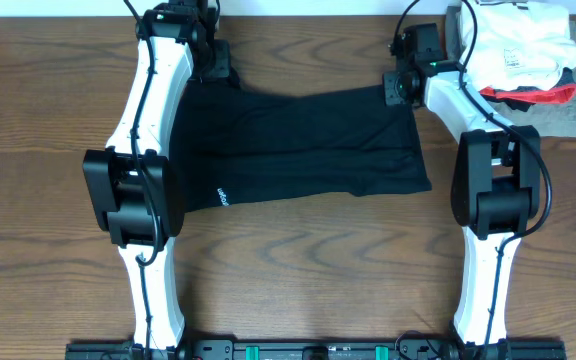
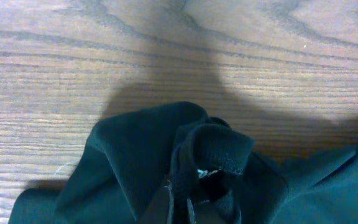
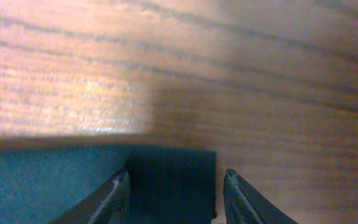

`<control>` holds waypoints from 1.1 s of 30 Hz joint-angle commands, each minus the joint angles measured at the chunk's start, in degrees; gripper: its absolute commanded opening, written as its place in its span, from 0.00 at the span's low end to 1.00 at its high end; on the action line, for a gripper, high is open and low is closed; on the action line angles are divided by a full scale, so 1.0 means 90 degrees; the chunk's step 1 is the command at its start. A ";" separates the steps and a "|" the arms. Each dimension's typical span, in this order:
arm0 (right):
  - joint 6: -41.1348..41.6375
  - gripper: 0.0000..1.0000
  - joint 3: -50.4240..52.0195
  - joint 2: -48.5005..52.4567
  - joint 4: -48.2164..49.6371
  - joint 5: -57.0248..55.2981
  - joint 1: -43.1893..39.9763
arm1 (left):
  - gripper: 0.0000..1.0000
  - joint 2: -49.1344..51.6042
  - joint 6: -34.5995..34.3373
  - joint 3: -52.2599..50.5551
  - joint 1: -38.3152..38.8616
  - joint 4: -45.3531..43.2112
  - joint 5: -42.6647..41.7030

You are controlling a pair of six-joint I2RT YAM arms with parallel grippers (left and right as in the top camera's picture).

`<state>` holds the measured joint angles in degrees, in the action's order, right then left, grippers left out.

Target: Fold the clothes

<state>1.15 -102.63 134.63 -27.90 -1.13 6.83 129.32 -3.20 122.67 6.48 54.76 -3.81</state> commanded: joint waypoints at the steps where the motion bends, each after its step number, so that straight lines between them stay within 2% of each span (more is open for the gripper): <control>1: 0.0160 0.47 -0.0078 0.0119 0.0109 -0.0049 -0.0068 | 0.06 -0.0010 -0.0061 0.0058 -0.0022 0.0053 0.0126; 6: 0.0177 0.46 -0.0078 0.0243 0.0175 -0.0015 -0.0068 | 0.06 -0.0010 -0.0061 0.0056 -0.0022 0.0100 0.0199; 11: 0.0180 0.26 -0.0078 0.0449 0.0189 0.0112 -0.0068 | 0.06 -0.0010 -0.0058 0.0056 -0.0029 0.0102 0.0219; 15: 0.0199 0.15 -0.0083 0.0474 0.0272 0.0175 -0.0068 | 0.06 -0.0010 -0.0058 0.0056 -0.0085 0.0100 0.0219; 18: 0.0202 0.02 -0.0231 0.0469 0.0255 0.0177 -0.0124 | 0.06 -0.0010 -0.0058 0.0056 -0.0202 0.0097 0.0219; 33: 0.0209 0.01 -0.1885 0.0461 -0.1581 0.0639 -0.0729 | 0.06 -0.0012 -0.0058 0.0058 -0.0903 0.0158 0.0211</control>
<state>2.79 -117.47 138.39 -40.95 3.73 1.52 129.32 -3.20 122.67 -1.37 55.77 -2.61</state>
